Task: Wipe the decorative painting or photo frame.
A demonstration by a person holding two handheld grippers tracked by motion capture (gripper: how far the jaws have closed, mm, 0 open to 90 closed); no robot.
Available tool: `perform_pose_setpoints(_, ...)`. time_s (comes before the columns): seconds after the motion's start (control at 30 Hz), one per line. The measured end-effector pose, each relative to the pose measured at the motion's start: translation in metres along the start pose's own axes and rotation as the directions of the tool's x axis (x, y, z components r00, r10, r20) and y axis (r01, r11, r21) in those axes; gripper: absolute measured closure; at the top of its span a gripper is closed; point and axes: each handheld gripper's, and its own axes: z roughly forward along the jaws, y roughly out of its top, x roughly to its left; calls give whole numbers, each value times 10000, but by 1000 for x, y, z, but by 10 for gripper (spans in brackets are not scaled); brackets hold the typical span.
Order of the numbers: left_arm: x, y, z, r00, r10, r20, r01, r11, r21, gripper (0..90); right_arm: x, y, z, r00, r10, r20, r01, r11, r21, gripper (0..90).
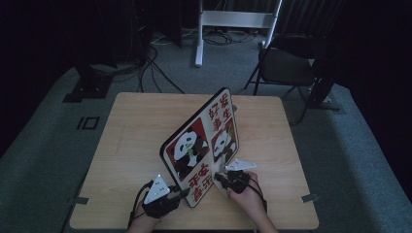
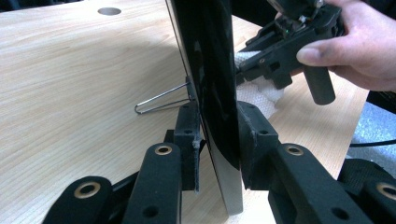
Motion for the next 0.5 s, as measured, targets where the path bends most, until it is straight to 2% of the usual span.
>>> perform_pose_setpoints(0.1, 0, 0, 0, 10000, 12, -9, -12, 10000, -4, 728, -2, -6, 3, 9999, 113, 12, -114, 9997, 208, 811)
perform_pose_setpoints(0.27, 1, 0, 0, 10000, -31, 9, 31, 10000, -39, 729, -4, -6, 1, 9997, 218, -53, -216, 9993, 312, 811)
perform_pose_setpoints(0.5, 1, 0, 0, 10000, -62, 0, 62, 9999, -82, 730, -4, 17, -23, 9998, 187, -96, -193, 9977, -645, 811)
